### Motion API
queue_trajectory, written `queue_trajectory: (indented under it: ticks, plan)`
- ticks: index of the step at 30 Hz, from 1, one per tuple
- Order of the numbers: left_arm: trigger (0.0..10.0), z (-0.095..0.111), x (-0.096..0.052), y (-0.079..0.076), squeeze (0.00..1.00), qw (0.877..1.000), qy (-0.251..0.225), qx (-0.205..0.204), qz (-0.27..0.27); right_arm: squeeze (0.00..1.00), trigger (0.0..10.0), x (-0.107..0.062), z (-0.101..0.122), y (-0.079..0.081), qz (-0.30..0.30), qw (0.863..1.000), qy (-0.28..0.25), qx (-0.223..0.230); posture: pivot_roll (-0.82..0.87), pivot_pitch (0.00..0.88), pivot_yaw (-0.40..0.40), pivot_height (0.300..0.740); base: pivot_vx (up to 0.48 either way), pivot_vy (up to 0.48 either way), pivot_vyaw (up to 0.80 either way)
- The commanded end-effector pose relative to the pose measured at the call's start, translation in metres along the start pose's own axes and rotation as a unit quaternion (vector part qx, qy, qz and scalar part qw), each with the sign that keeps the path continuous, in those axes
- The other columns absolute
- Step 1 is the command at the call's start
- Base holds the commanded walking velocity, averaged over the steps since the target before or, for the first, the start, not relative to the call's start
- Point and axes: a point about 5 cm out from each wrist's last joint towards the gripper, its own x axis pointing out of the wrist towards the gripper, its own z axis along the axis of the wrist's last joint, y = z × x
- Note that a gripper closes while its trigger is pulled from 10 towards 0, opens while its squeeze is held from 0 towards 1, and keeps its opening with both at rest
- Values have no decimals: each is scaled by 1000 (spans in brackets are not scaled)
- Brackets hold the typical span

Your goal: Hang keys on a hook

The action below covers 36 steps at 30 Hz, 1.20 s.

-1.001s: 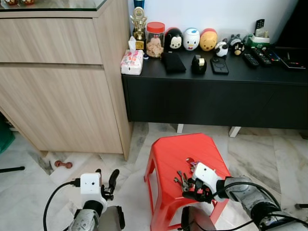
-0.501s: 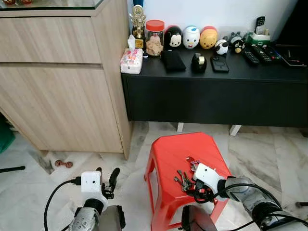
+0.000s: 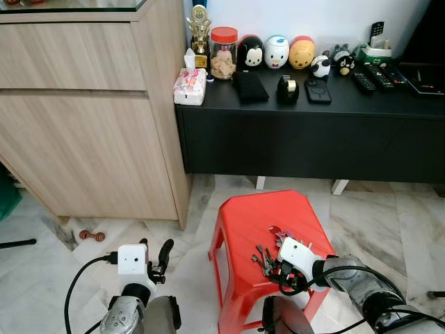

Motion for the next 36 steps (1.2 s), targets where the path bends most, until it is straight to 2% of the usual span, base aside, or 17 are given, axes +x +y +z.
queue_trajectory:
  ticks: [1, 3, 4, 5, 6, 7, 9, 10, 26, 32, 36]
  plan:
    - [10000, -4, -1, -1, 0, 1000, 13, 9, -3, 0, 9216, 0, -1, -1, -5, 1000, 13, -8, 35, 70, -41, 596, 0, 0, 0]
    - [10000, -4, -1, -1, 0, 1000, 13, 9, -3, 0, 10000, 0, -3, -1, -8, 1000, 18, -8, 37, 70, -40, 596, 0, 0, 0]
    - [10000, -3, -1, -1, 0, 1000, 13, 9, -3, 0, 10000, 0, -3, -1, -9, 1000, 19, -7, 38, 70, -40, 596, 0, 0, 0]
    - [10000, -3, -1, -1, 0, 1000, 13, 9, -3, 0, 5647, 0, -3, -1, -10, 1000, 19, -7, 38, 71, -40, 596, 0, 0, 0]
    - [10000, -3, -1, -1, 0, 1000, 13, 10, -3, 0, 5647, 0, -3, -1, -10, 1000, 18, -8, 38, 71, -39, 596, 0, 0, 0]
    - [10000, -3, -1, -1, 0, 1000, 12, 10, -3, 0, 2314, 1, -3, -1, -11, 1000, 18, -7, 37, 71, -39, 596, 0, 0, 0]
    - [10000, -3, -1, 0, 0, 1000, 12, 10, -3, 0, 2314, 1, -2, -1, -12, 1000, 17, -6, 37, 71, -39, 596, 0, 0, 0]
    - [10000, -3, -1, 0, 0, 1000, 12, 10, -3, 0, 235, 1, -2, -1, -12, 1000, 17, -7, 36, 70, -38, 596, 0, 0, 0]
    - [10000, -4, -1, -1, 0, 1000, 15, 12, -3, 0, 0, 1, 1, -3, -20, 1000, 16, -11, 38, 69, -37, 596, 0, 0, 0]
    - [10000, -4, 0, -1, 0, 1000, 15, 14, -4, 0, 0, 3, 6, -3, -28, 1000, -7, 2, 35, 67, -36, 596, 0, 0, 0]
    - [10000, -5, 1, -1, 0, 1000, 17, 16, -5, 0, 0, 5, 15, -6, -52, 998, -41, 17, 33, 66, -37, 596, 0, 0, 0]
